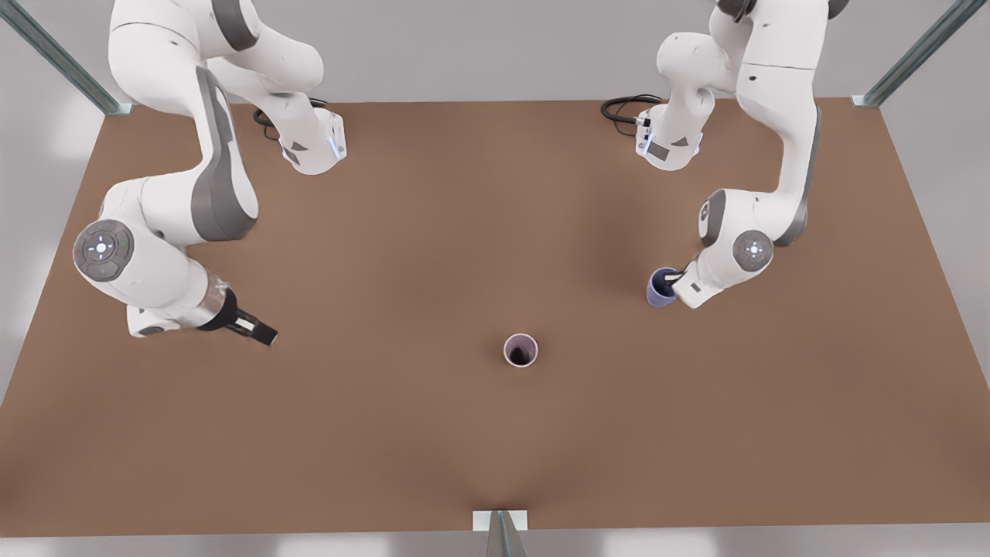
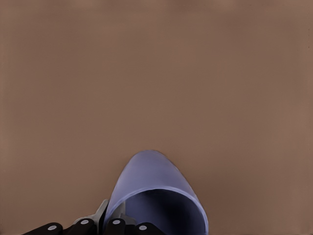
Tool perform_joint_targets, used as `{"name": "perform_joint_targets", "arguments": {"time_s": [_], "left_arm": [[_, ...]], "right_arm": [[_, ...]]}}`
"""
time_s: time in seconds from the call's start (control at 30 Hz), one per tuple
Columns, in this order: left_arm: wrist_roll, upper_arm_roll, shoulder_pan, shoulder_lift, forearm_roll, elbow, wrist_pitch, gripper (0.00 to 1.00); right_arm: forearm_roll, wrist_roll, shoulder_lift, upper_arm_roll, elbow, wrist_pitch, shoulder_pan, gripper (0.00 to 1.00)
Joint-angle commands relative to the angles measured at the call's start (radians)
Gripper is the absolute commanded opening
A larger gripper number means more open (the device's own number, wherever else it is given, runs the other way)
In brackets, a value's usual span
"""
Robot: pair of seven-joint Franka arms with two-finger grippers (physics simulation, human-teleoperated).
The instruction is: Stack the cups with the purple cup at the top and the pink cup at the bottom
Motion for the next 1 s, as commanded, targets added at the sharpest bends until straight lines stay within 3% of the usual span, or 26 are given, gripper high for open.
{"name": "perform_joint_targets", "arguments": {"time_s": [0.0, 0.07, 0.17, 0.3, 0.6, 0.97], "left_arm": [[-0.006, -0.005, -0.008, 0.007, -0.006, 0.077, -0.161, 0.21], [-0.121, -0.047, -0.025, 0.086, 0.003, 0.293, -0.304, 0.21], [-0.259, -0.051, -0.106, 0.238, 0.006, 0.617, -0.481, 0.21], [-0.425, -0.053, -0.212, 0.386, -0.008, 0.838, -0.499, 0.21], [-0.606, -0.088, -0.25, 0.544, -0.086, 1.087, -0.435, 0.21], [-0.652, -0.09, -0.27, 0.599, -0.121, 1.124, -0.313, 0.21]], "right_arm": [[-0.022, -0.51, -0.025, 0.0, -0.04, -0.077, -0.019, 1.0], [-0.028, -0.613, -0.079, 0.0, -0.161, 0.027, -0.097, 1.0], [-0.028, -0.601, -0.065, 0.002, -0.144, 0.023, -0.085, 1.0], [-0.005, -0.612, -0.035, 0.0, -0.13, 0.012, -0.107, 1.0], [-0.011, -0.589, 0.008, 0.008, -0.072, 0.03, -0.068, 1.0], [-0.005, -0.59, 0.01, 0.008, -0.074, 0.027, -0.069, 1.0]]}}
